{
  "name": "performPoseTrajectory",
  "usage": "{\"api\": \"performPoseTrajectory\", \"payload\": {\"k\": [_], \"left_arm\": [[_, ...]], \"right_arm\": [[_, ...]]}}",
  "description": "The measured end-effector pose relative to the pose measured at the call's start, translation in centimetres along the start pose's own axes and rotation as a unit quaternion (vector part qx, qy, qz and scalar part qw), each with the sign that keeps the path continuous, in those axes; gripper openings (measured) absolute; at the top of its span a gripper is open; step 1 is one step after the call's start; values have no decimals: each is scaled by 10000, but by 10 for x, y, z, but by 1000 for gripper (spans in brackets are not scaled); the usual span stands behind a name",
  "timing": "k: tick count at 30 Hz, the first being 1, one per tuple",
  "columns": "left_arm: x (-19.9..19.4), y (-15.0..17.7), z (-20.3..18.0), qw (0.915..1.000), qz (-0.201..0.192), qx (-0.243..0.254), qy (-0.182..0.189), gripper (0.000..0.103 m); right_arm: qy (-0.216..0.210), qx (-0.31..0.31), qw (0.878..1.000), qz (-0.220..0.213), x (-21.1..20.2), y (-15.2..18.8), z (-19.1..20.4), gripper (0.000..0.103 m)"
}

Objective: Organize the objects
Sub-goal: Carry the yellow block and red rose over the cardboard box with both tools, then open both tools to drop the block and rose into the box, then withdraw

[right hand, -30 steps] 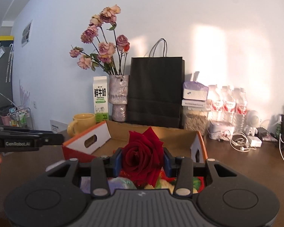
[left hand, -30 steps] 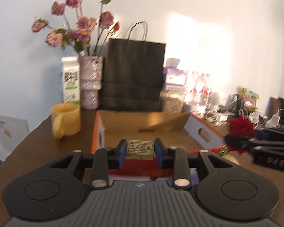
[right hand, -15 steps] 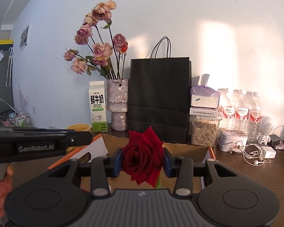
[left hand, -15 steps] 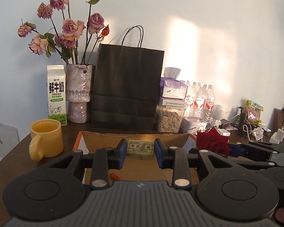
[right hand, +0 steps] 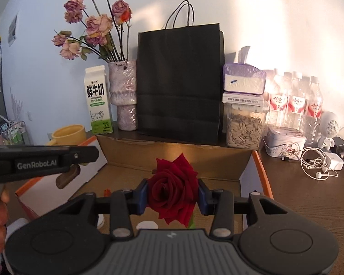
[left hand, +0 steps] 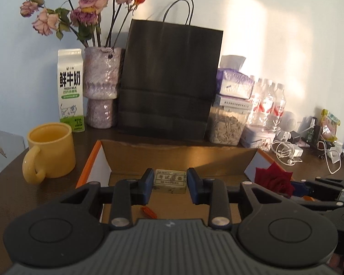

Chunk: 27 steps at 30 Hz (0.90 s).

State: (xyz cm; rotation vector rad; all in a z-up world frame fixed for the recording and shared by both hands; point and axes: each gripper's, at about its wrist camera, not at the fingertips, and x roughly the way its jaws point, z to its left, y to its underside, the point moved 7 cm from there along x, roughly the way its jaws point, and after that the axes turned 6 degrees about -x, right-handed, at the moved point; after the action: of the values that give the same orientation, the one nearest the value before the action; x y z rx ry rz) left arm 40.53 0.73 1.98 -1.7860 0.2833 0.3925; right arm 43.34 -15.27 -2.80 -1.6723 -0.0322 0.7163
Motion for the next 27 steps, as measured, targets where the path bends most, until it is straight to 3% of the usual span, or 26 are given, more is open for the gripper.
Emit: {"api": "performPoseTrajectory", "payload": {"k": [8,10,11,12,13,14,16,18,27], "left_arm": [[-3,4,-4,10000,-11,91,17,32],[-5,3,-5,10000,-27,90,17,32],[-6,3,-4,9999,-57,87,0,37],[-7,2,-4,9999,-85,83,-7,43],[-8,1,-3,9999,-114,66,-45,66],[-10,1,-3,9998,-156,63,-106,90],[-13,-1,-2,9991,-301,118,-279,103],[-12,-1,-2,9989,-297,157,-317,103],[-11,1,-3,9991,-231,169,-316,103]], "right_arm": [[26,-75,10000,34,-2,3,2,42],[46,-84,9999,42,-2,3,2,45],[59,-76,9999,45,-3,4,1,53],[74,-71,9999,62,-3,4,1,65],[92,-67,9999,69,-3,4,0,73],[118,-51,9999,54,-4,5,-1,88],[172,-54,9998,24,-6,4,-2,96],[200,-55,9998,37,-6,5,-2,103],[262,-66,9996,26,-8,5,-3,103]]}}
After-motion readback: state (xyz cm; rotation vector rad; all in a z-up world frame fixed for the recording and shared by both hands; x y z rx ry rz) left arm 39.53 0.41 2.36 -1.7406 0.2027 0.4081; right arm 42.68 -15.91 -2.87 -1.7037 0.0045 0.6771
